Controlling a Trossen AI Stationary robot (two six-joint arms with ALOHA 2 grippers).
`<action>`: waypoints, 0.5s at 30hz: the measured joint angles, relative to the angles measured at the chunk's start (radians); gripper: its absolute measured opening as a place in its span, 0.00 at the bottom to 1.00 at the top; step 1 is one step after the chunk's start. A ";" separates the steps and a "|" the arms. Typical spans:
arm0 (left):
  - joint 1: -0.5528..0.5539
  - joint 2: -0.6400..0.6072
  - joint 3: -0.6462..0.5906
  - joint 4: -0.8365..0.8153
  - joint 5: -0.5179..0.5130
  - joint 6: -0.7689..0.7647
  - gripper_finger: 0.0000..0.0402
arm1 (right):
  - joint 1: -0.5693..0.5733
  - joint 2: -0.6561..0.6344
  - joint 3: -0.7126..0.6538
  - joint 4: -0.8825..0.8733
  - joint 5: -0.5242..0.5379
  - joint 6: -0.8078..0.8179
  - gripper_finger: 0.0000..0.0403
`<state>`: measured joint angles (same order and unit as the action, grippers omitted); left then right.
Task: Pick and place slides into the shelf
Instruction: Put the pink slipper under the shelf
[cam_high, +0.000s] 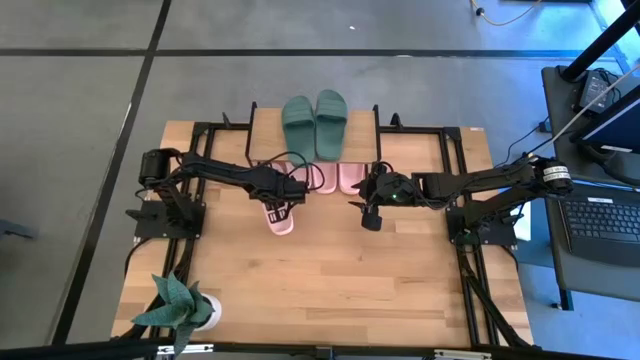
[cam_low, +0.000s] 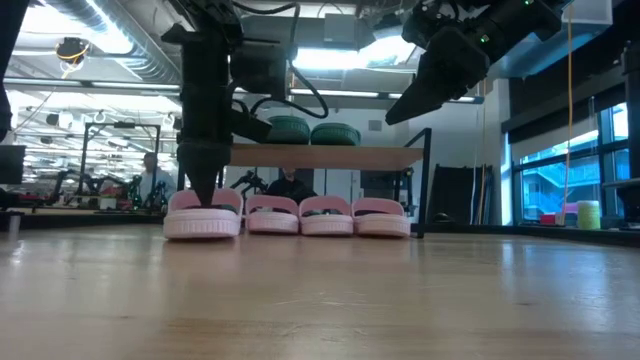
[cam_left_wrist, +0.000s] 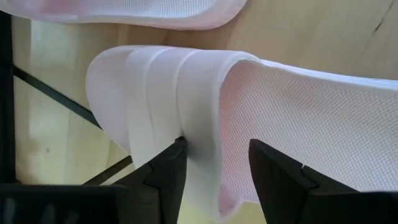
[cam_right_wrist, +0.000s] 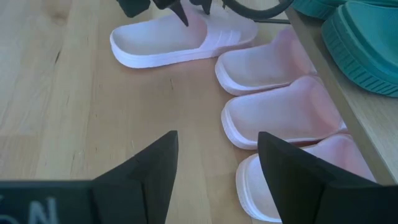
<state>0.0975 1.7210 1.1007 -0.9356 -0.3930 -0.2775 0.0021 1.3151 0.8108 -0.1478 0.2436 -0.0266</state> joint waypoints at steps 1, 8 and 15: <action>0.000 0.000 0.000 0.000 0.000 0.000 0.41 | 0.000 0.000 0.000 0.000 0.000 0.004 0.55; -0.002 0.000 0.027 -0.065 -0.014 -0.008 0.41 | 0.000 0.000 0.000 -0.005 0.000 0.023 0.55; -0.029 -0.001 0.093 -0.136 0.004 -0.026 0.41 | 0.000 0.000 0.000 -0.005 0.000 0.023 0.55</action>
<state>0.0684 1.7203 1.1934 -1.0717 -0.3894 -0.3035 0.0021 1.3151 0.8108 -0.1533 0.2436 -0.0036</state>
